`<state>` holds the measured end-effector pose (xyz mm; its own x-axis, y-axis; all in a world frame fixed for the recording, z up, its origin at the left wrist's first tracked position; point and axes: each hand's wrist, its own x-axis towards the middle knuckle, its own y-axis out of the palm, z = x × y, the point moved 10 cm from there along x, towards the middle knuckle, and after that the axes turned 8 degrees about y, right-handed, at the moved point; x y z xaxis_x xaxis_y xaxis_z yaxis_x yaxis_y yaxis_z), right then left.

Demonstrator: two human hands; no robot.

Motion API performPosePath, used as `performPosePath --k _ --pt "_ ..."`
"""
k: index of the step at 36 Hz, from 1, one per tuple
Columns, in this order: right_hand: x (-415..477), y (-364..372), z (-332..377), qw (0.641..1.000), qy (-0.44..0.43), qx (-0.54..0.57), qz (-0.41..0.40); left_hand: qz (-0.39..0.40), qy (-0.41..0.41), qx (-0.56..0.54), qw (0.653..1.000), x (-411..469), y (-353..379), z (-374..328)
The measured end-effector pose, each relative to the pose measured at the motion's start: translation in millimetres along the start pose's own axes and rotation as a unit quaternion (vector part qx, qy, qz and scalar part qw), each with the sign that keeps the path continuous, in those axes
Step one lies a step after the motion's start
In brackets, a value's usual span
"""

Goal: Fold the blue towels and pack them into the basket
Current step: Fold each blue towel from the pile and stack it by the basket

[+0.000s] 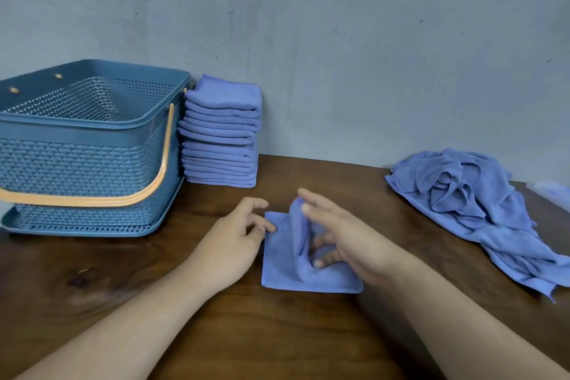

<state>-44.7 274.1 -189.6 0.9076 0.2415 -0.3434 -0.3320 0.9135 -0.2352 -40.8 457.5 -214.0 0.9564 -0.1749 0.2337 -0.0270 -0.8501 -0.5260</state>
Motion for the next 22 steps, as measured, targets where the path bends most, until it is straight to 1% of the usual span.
performPosePath --k 2,3,4,7,9,11,14,17,19,22 --pt "-4.5 -9.1 3.1 0.995 -0.027 0.091 0.006 -0.009 -0.008 -0.017 1.000 -0.5 -1.6 0.3" --pt "-6.5 -18.1 4.8 0.992 -0.052 0.113 -0.012 -0.011 -0.011 -0.023 1.000 -0.8 -2.1 -0.3" --pt "-7.7 -29.3 5.0 0.990 -0.082 0.110 -0.042 -0.010 -0.011 -0.025 1.000 -1.1 -2.1 -1.3" --pt "-16.9 -58.1 1.4 0.973 -0.178 0.022 -0.144 0.009 -0.001 -0.033 0.999 -2.9 1.8 -8.4" --pt "-22.9 -67.1 -5.4 0.958 -0.202 -0.057 -0.194 0.016 0.011 -0.042 0.999 -4.2 6.5 -13.1" --pt "-25.1 -69.8 -13.8 0.946 -0.212 -0.115 -0.215 0.012 0.029 -0.025 0.999 -5.4 10.9 -18.9" --pt "-23.0 -64.3 -21.6 0.931 -0.233 -0.183 -0.214 -0.015 0.052 0.018 0.998 -6.4 16.1 -25.3" --pt "-17.2 -58.1 -26.1 0.926 -0.223 -0.226 -0.201 -0.027 0.060 0.043 0.997 -4.4 19.7 -25.8" --pt "-15.0 -53.7 -27.5 0.923 -0.214 -0.257 -0.188 -0.024 0.061 0.026 0.998 -2.6 20.2 -24.1" --pt "-12.7 -39.2 -29.6 0.910 -0.198 -0.330 -0.153 -0.041 0.046 -0.036 0.997 -1.6 12.6 -20.6"
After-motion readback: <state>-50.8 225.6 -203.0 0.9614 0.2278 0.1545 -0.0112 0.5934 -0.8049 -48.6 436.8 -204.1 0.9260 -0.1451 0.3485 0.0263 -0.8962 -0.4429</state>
